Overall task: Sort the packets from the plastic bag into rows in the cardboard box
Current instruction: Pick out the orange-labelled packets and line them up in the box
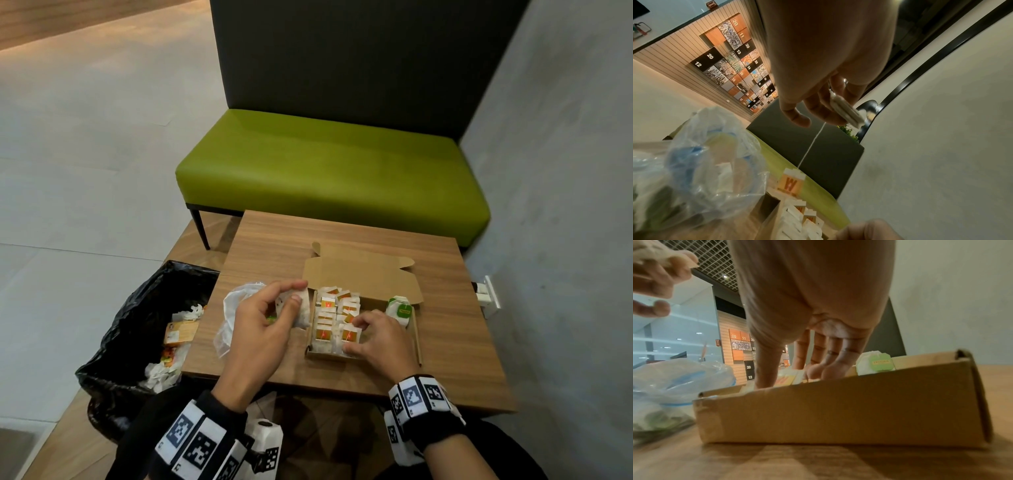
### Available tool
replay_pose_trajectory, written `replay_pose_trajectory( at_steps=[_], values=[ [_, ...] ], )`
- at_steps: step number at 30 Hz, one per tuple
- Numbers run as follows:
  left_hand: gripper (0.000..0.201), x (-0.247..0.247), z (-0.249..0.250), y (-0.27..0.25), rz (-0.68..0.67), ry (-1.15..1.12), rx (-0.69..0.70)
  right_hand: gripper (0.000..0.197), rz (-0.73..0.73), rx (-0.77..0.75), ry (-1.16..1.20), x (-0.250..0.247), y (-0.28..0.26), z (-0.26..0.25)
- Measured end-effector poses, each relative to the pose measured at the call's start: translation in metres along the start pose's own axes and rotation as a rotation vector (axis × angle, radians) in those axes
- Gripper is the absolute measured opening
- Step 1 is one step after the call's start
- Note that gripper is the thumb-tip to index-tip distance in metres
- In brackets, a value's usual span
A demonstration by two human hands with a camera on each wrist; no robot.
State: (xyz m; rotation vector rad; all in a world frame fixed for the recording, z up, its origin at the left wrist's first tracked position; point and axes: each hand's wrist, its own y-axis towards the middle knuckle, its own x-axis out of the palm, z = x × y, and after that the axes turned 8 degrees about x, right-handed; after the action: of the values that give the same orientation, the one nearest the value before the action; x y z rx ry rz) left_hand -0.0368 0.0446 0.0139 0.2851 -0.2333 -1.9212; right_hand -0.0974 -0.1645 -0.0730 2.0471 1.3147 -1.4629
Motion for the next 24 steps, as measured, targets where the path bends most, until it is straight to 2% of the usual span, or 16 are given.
replay_pose_trajectory(
  at_steps=[3,5,7,8,11,15,21,24],
  values=[
    [0.032,0.001,0.006,-0.002,-0.037,-0.057,-0.02,0.05,0.085,-0.061,0.09,-0.008,-0.006,0.0],
    [0.04,0.003,0.012,-0.003,-0.074,-0.137,-0.049,0.048,0.118,-0.142,0.33,-0.016,-0.017,-0.007],
    [0.048,0.004,0.015,-0.004,-0.1,-0.195,-0.086,0.055,0.024,-0.218,0.617,-0.022,-0.033,-0.02],
    [0.051,0.004,0.017,-0.004,-0.106,-0.214,-0.101,0.062,-0.027,-0.253,0.668,-0.024,-0.039,-0.027],
    [0.053,0.006,0.02,-0.005,-0.128,-0.248,-0.13,0.07,-0.049,-0.335,0.534,-0.024,-0.043,-0.042],
    [0.05,0.006,0.022,-0.004,-0.135,-0.261,-0.123,0.041,-0.098,-0.354,0.387,-0.013,-0.042,-0.048],
    [0.055,0.002,0.018,-0.002,-0.093,-0.304,-0.154,0.016,-0.138,-0.339,0.474,-0.001,-0.056,-0.041],
    [0.055,0.003,0.015,-0.003,-0.069,-0.326,-0.168,0.018,-0.163,-0.334,0.507,0.001,-0.066,-0.04]
  ],
)
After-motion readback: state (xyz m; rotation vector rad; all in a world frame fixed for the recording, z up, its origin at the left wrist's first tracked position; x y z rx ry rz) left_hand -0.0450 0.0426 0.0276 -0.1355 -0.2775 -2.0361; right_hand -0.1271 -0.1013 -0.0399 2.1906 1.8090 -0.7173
